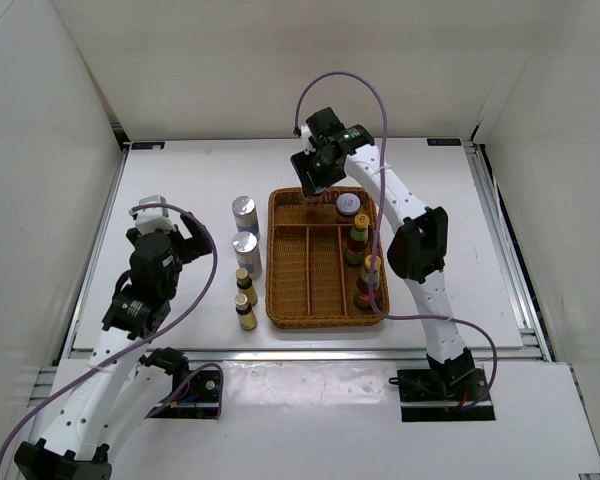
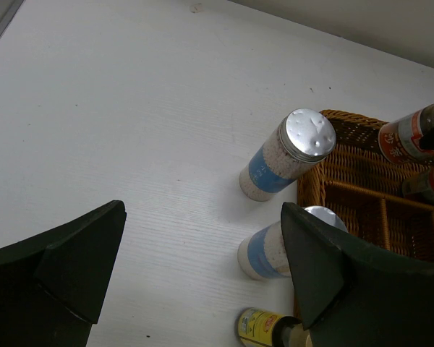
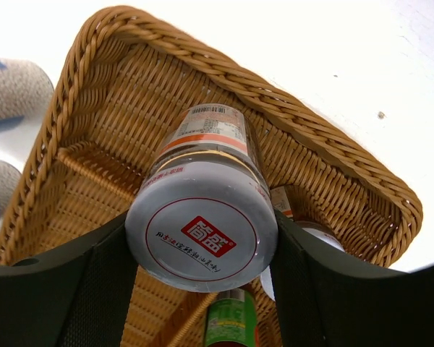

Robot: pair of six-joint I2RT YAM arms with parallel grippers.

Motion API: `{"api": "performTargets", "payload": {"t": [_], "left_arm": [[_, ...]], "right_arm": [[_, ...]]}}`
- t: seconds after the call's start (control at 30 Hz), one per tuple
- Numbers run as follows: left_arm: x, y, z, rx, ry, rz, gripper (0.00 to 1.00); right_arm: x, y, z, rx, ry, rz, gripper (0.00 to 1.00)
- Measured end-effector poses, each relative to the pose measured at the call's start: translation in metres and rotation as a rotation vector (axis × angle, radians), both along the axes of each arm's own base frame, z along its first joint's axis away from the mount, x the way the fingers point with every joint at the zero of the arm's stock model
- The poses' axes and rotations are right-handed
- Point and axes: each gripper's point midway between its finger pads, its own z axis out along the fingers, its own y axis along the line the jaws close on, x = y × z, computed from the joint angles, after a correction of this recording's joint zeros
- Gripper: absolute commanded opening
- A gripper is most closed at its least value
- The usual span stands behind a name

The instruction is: Organize the condiment bottles

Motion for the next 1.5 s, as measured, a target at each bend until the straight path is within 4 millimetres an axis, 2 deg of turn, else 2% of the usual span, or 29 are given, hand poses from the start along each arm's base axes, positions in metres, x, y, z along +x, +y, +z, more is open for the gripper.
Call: {"api": "performTargets", "payload": {"t": [0.13,0.3,0.33,0.43,0.47,0.57,0.6,0.63,0.77,0.87,0.93,1.0,1.17,1.27,1.33,1.43,1.5], "left_arm": [[0.000,0.000,0.000,0.000,0.000,0.000,0.99],[0.000,0.000,0.000,0.000,0.000,0.000,0.99],[0.000,0.000,0.000,0.000,0.000,0.000,0.99],[0.000,0.000,0.000,0.000,0.000,0.000,0.99],[0.000,0.000,0.000,0.000,0.000,0.000,0.99],[0.000,0.000,0.000,0.001,0.000,-0.001,0.99],[0.000,0.000,0.000,0.001,0.000,-0.001,0.99],[0.000,0.000,0.000,0.001,0.000,-0.001,0.99],[0.000,0.000,0.000,0.001,-0.001,-0.001,0.99],[0.002,-0.002,-0.001,-0.003,-0.005,-0.011,0.99],[0.003,-0.005,-0.005,-0.002,0.005,-0.021,0.99],[0.005,-0.007,-0.008,-0.001,0.012,-0.030,0.99],[0.008,-0.018,-0.020,0.006,0.047,-0.087,0.99],[0.011,-0.033,-0.028,0.001,0.079,-0.164,0.99],[0.013,-0.046,-0.037,-0.003,0.119,-0.232,0.99],[0.017,-0.065,-0.046,-0.012,0.174,-0.325,0.99],[0.021,-0.074,-0.048,-0.013,0.199,-0.367,0.99]], "right_arm": [[-0.003,0.001,-0.006,-0.028,0.003,0.045,0.11],[-0.007,0.003,-0.021,-0.047,0.028,0.085,0.23],[-0.009,0.003,-0.024,-0.051,0.037,0.091,0.27],[-0.013,0.002,-0.031,-0.059,0.060,0.101,0.58],[-0.014,0.002,-0.033,-0.061,0.066,0.102,0.73],[-0.014,0.001,-0.036,-0.067,0.071,0.091,0.84],[-0.013,0.000,-0.036,-0.067,0.067,0.083,0.93],[-0.011,0.001,-0.036,-0.063,0.063,0.073,0.98],[-0.008,-0.005,-0.031,-0.078,0.034,0.010,1.00],[-0.001,-0.009,-0.003,-0.058,-0.035,-0.062,1.00],[0.000,-0.014,0.029,-0.021,-0.110,-0.112,1.00],[-0.009,-0.026,0.069,0.010,-0.197,-0.157,1.00],[-0.057,-0.060,0.197,0.179,-0.443,-0.224,1.00],[-0.089,-0.083,0.248,0.268,-0.528,-0.252,1.00],[-0.112,-0.099,0.256,0.296,-0.545,-0.267,1.00],[-0.145,-0.123,0.228,0.261,-0.487,-0.273,1.00],[-0.160,-0.132,0.207,0.233,-0.443,-0.273,1.00]]}}
